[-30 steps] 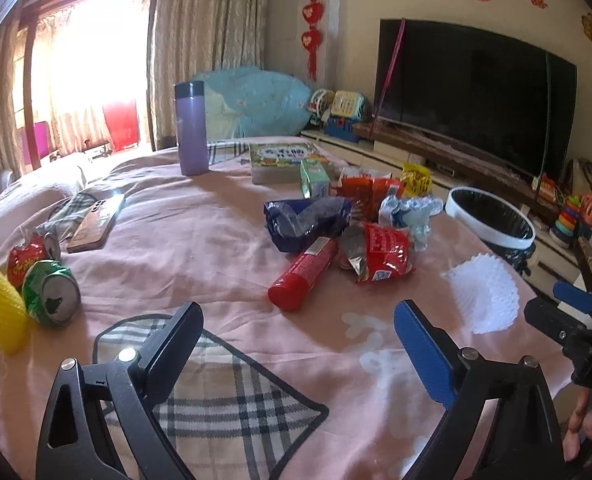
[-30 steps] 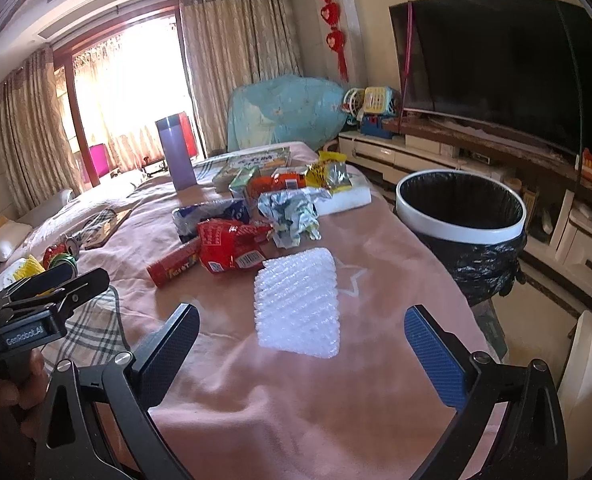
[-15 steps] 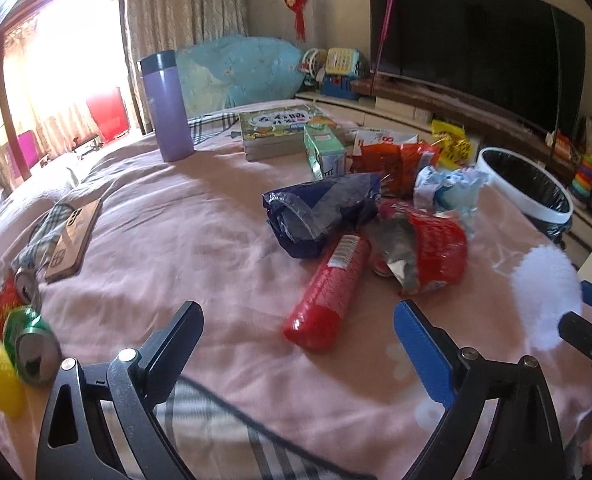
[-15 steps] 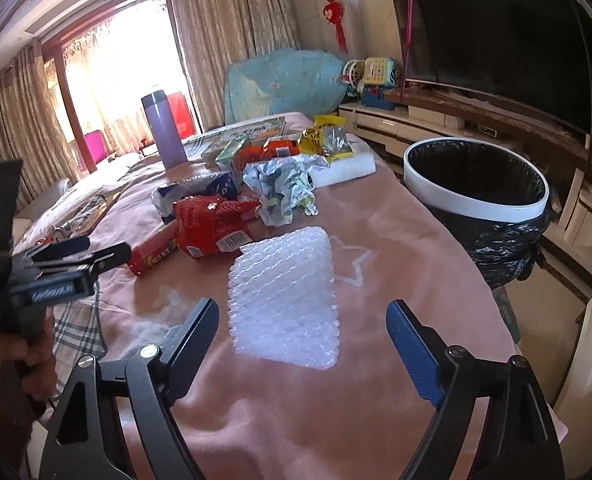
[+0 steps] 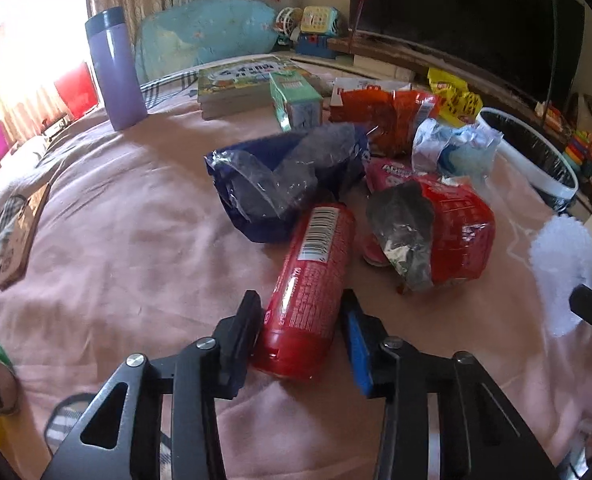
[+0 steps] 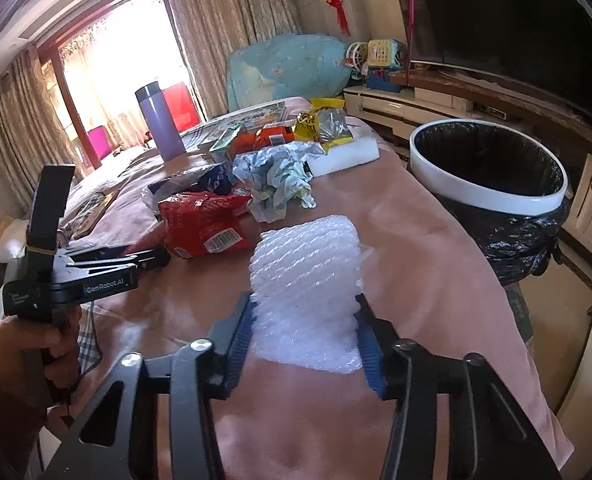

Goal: Collect trash
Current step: 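Grasp the red spray can with the left tool while the right tool grasps the bubble wrap, then carry both items over the black bin and open both tools to drop them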

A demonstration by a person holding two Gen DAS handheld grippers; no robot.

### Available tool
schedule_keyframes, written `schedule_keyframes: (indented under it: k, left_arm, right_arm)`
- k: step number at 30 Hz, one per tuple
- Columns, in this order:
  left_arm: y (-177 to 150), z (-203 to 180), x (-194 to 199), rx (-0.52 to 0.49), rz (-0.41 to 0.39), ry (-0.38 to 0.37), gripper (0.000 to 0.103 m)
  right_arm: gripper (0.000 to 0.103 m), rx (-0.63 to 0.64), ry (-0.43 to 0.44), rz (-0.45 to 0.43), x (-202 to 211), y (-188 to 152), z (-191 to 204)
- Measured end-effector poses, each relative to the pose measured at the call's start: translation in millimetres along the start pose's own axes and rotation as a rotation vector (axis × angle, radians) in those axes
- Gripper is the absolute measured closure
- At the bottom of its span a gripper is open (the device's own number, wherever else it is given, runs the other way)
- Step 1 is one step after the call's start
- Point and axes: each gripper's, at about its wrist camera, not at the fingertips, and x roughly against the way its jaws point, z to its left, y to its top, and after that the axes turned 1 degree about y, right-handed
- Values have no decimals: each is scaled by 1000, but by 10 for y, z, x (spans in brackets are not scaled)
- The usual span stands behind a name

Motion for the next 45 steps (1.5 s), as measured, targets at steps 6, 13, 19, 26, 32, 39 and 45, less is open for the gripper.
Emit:
schedule_keyframes:
  k: [6, 13, 19, 26, 32, 39, 45]
  left_arm:
    - [-200, 84, 253, 77, -32, -73, 73]
    - [-407, -72, 753, 79, -93, -144, 73]
    - [-403, -365, 1020, 20, -123, -224, 73]
    - [-187, -700, 939, -56, -110, -280, 73]
    - [153, -973, 663, -104, -99, -304, 73]
    - [541, -1276, 293, -147, -97, -310, 73]
    - [864, -1495, -54, -156, -96, -317, 73]
  right_arm:
    - [83, 22, 36, -22, 111, 64, 55]
    - [86, 30, 55, -42, 238, 96, 39]
    - [86, 4, 62, -70, 374, 127, -87]
    - [86, -40, 46, -110, 492, 240, -320]
    - [86, -71, 17, -133, 546, 418, -661]
    - [86, -111, -5, -140, 518, 628, -1039]
    - [86, -138, -15, -119, 397, 814, -1389]
